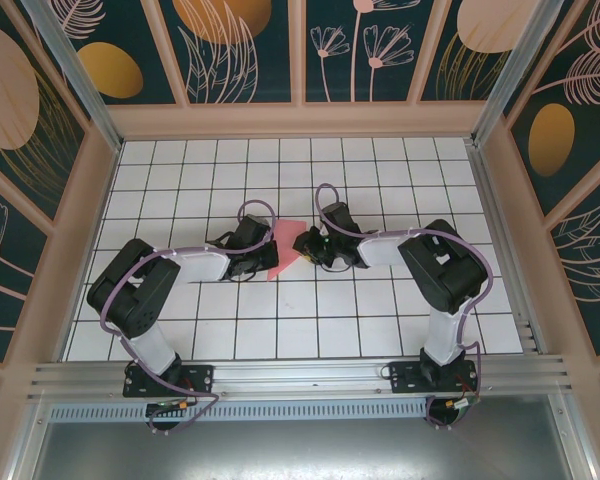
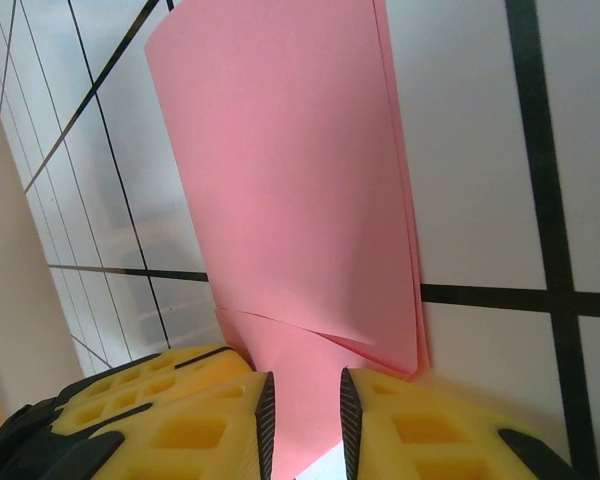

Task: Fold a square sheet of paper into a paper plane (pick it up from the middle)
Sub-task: Fourth fold the wing at the center of the table.

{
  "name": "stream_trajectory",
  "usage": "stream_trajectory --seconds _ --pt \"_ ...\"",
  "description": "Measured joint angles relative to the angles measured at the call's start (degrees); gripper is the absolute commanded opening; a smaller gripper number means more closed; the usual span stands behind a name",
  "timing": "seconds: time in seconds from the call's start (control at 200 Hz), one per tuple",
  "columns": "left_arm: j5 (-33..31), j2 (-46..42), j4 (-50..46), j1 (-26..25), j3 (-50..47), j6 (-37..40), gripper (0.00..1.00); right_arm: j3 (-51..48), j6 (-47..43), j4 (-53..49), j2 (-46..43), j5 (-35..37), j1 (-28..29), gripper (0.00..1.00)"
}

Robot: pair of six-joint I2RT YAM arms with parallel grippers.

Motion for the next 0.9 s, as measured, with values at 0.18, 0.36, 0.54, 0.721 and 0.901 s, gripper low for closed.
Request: stream_trajectory --seconds 0.18,0.36,0.54,0.721,0.901 --pt "-0.02 -0.02 0.0 0.0 0.0 0.0 0.0 -0.11 0.7 -0.72 -0.02 0.83 -0.07 0.27" --pt "-0.02 -0.02 0.0 0.0 0.0 -0.02 0.0 -0.11 0.7 -2.62 -0.04 2.47 -0.63 0.28" --pt "-0.02 -0.02 0.0 0.0 0.0 -0.04 0.0 -0.11 0.68 -2.69 -0.04 2.45 -0.66 0.28" --pt "-0.02 0.0 0.0 0.0 0.0 -0.24 0.0 -0.09 0.68 -2.67 -0.04 2.23 -0.63 0.28" --pt "-0.04 -0.02 0.0 0.0 0.0 -0.28 0.0 -0.09 0.7 -2.78 -0.04 2.27 -0.63 0.29"
